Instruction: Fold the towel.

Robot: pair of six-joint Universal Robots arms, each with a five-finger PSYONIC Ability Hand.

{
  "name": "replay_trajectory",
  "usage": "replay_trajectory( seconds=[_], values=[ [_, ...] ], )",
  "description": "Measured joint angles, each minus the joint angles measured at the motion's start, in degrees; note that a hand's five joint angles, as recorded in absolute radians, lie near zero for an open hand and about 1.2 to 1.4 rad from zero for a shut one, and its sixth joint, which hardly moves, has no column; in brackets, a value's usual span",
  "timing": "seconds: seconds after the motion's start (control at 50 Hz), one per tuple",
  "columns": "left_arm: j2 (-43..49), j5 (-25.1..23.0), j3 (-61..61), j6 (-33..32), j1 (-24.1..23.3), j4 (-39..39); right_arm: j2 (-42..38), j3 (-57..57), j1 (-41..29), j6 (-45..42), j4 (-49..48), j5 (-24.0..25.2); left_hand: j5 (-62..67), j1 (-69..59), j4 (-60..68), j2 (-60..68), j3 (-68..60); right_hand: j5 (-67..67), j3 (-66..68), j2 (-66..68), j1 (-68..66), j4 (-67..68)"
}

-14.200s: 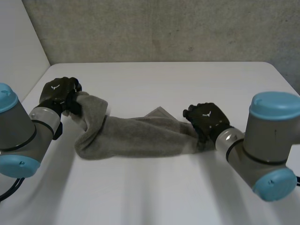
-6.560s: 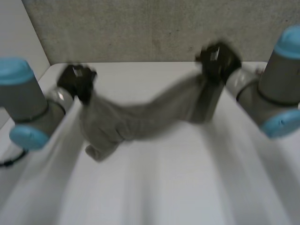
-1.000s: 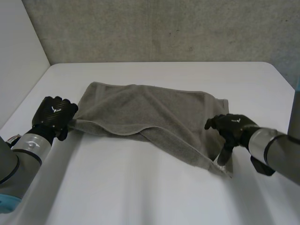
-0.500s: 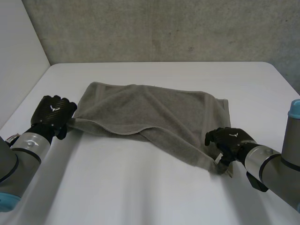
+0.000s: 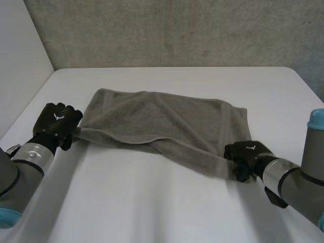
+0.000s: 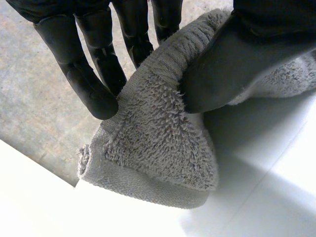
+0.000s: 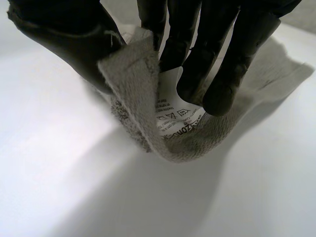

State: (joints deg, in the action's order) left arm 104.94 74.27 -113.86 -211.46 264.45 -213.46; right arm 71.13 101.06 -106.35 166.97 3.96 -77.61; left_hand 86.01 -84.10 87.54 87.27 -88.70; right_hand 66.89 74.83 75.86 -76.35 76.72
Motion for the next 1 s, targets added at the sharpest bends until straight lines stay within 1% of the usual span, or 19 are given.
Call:
replay_trajectory(
  seconds=[0.06, 0.14, 0.26, 0.32, 0.4, 0.46, 0.62, 0.72, 0.76, 0.84, 0.94, 1.0],
  values=[
    [-0.38, 0.02, 0.11, -0.01, 0.52, 0.12, 2.69, -0.52, 0.43, -0.48, -0.16, -0.24, 0.00, 0.00, 0.00, 0.00, 0.00, 0.00, 0.00, 0.00, 0.00, 0.13],
    [-2.54, 0.05, 0.30, -0.07, 1.66, 0.52, 9.20, -1.48, 1.44, -1.93, -0.51, -0.45, 0.00, 0.00, 0.00, 0.00, 0.00, 0.00, 0.00, 0.00, 0.00, 0.13],
    [-10.19, 0.04, 0.50, -0.12, 2.94, 1.98, 22.05, -3.02, 6.14, -7.11, 0.38, -0.08, 0.00, 0.00, 0.00, 0.00, 0.00, 0.00, 0.00, 0.00, 0.00, 0.13],
    [-13.86, -0.02, 0.46, -0.18, 3.12, 3.06, 26.67, -3.25, 8.46, -10.03, 1.80, 0.46, 0.00, 0.00, 0.00, 0.00, -0.01, 0.01, 0.00, 0.00, -0.01, 0.14],
    [-17.72, -0.14, 0.06, -0.34, 3.12, 5.27, 30.10, -2.95, 10.95, -13.25, 4.28, 1.69, 0.00, 0.00, 0.00, 0.00, -0.01, 0.01, 0.00, 0.25, -0.01, 0.13],
    [-19.80, -0.29, -0.55, -0.53, 3.06, 7.71, 31.23, -2.25, 12.72, -15.16, 6.04, 2.92, 0.00, 0.00, 0.00, 0.00, 0.00, 0.01, 0.00, 0.25, -0.01, 0.13],
    [-20.60, -1.87, -2.18, -0.87, 2.92, 12.79, 30.81, 0.18, 16.42, -17.10, 7.03, 6.29, 0.00, 0.00, 0.00, 0.00, -0.01, 0.02, 0.00, 0.25, -0.01, 0.14],
    [-17.63, -4.04, -2.19, -0.97, 2.77, 13.35, 26.23, 0.99, 17.39, -17.25, 6.32, 9.75, 0.16, 0.00, 0.00, 0.00, -0.01, 0.35, 0.80, 0.77, -0.01, 0.13],
    [-15.56, -4.71, -1.58, -1.06, 2.57, 13.13, 23.47, 0.94, 17.36, -17.25, 5.72, 10.92, 0.25, 0.00, 0.00, 0.00, -0.01, 0.35, 0.80, 0.78, -0.01, 0.13],
    [-10.82, -5.06, 1.11, -1.71, 2.11, 12.68, 18.51, -0.04, 17.13, -17.15, 3.94, 11.70, 0.28, 0.00, 0.00, 0.00, -0.02, 0.34, 0.81, 0.78, -0.01, 0.13],
    [-2.53, -4.71, 7.29, -3.55, 0.78, 12.44, 11.09, -2.94, 16.90, -16.87, 1.64, 11.44, 0.29, 0.00, 0.00, 0.00, -0.02, 0.35, 0.81, 0.78, -0.01, 0.14],
    [2.66, -4.21, 11.87, -5.09, -0.71, 12.57, 6.32, -5.92, 16.43, -16.68, 1.02, 10.32, 0.29, 0.00, 0.00, 0.00, -0.03, 0.35, 0.81, 0.78, -0.01, 0.13]
  ],
)
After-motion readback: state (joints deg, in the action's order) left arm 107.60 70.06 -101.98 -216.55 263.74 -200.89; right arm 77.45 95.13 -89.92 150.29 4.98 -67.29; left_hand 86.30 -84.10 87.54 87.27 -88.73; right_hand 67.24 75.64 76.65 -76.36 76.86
